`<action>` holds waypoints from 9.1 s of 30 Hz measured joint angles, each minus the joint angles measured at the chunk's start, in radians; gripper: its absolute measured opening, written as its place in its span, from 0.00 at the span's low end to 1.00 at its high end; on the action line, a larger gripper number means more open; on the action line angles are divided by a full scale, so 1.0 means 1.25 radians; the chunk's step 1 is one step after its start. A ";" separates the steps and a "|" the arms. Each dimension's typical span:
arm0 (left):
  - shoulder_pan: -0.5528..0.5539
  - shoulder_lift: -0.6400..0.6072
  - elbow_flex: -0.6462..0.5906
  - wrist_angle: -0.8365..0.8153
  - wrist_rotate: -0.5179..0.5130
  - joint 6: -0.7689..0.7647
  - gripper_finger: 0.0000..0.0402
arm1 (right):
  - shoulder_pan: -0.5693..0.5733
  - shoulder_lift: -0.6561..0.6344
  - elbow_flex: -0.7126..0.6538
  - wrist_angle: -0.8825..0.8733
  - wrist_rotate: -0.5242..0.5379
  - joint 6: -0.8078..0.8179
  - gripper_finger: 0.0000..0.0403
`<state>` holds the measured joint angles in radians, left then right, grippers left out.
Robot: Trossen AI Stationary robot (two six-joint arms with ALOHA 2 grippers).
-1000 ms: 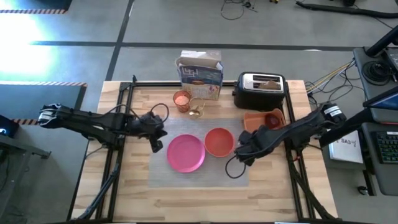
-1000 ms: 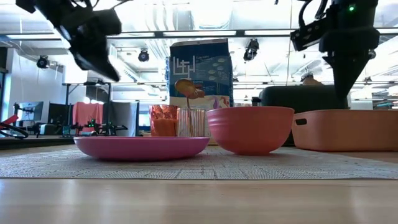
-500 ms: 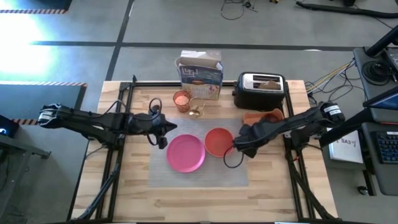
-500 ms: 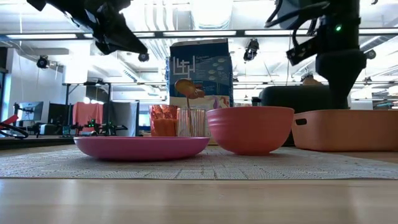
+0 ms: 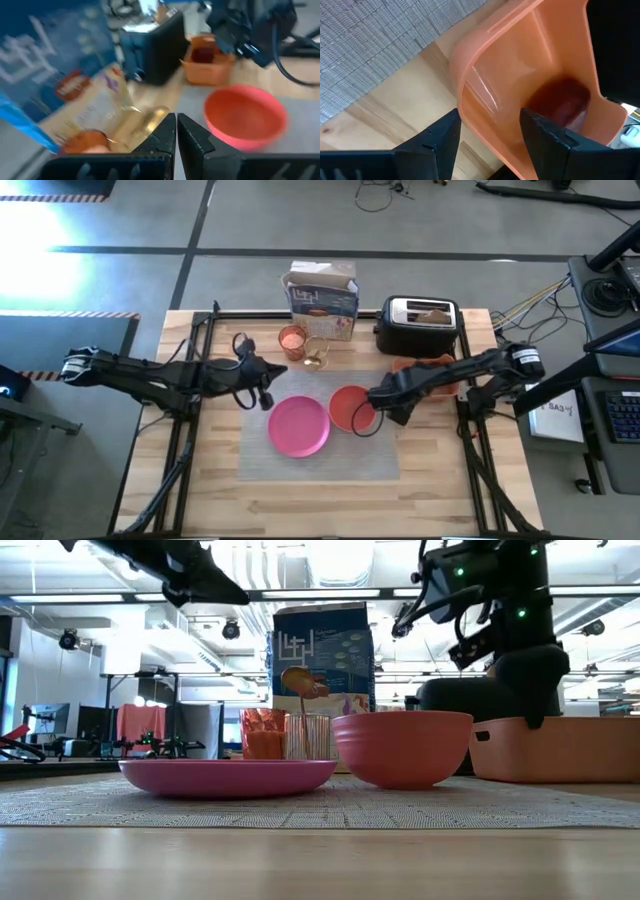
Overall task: Arrange a breakfast setting
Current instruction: Move the orange bin to the bottom right of the table, then put the red apple to the top left of the pink plate on the table mat
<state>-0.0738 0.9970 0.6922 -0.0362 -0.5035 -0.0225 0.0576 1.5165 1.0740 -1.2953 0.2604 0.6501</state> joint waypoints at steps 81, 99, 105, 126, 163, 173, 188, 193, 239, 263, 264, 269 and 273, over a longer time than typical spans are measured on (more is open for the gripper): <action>0.071 0.101 0.000 0.171 -0.133 0.196 0.00 | 0.490 0.018 0.132 0.240 -0.418 0.488 0.02; 0.071 0.101 0.000 0.166 -0.133 0.191 0.00 | 0.500 0.019 0.118 0.219 -0.418 1.112 0.02; 0.071 0.101 0.000 0.164 -0.133 0.191 0.00 | 0.500 0.019 0.110 0.159 -0.428 1.195 0.02; 0.071 0.101 -0.001 0.158 -0.133 0.191 0.00 | 0.498 0.007 0.030 0.161 -0.508 1.111 0.15; 0.071 0.101 -0.001 0.149 -0.133 0.191 0.00 | 0.481 0.001 0.116 0.119 -0.518 1.069 0.42; 0.071 0.101 -0.001 0.147 -0.133 0.192 0.00 | 0.549 0.002 0.166 0.119 -0.547 1.178 0.42; 0.071 0.101 -0.001 0.140 -0.133 0.193 0.00 | 0.640 0.009 0.141 0.125 -0.600 1.166 0.42; 0.071 0.101 -0.001 0.140 -0.133 0.193 0.00 | 0.640 0.009 0.140 0.118 -0.598 1.207 0.41; 0.071 0.101 -0.001 0.128 -0.133 0.185 0.00 | 0.666 0.202 0.117 0.224 -0.801 0.882 0.69; 0.071 0.101 -0.001 0.128 -0.133 0.185 0.00 | 0.673 0.193 0.053 0.366 -0.804 0.793 0.69; 0.071 0.101 -0.001 0.128 -0.133 0.185 0.00 | 0.673 0.193 0.053 0.371 -0.804 0.801 0.68; 0.071 0.101 -0.001 0.128 -0.133 0.185 0.00 | 0.673 0.192 0.053 0.371 -0.801 0.808 0.61; 0.071 0.101 -0.001 0.128 -0.133 0.185 0.00 | 0.672 0.192 0.053 0.369 -0.798 0.798 0.51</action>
<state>0.0148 1.1233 0.6914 0.1234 -0.6697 0.2085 0.8981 1.7561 1.1408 -0.8345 -0.7376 1.6476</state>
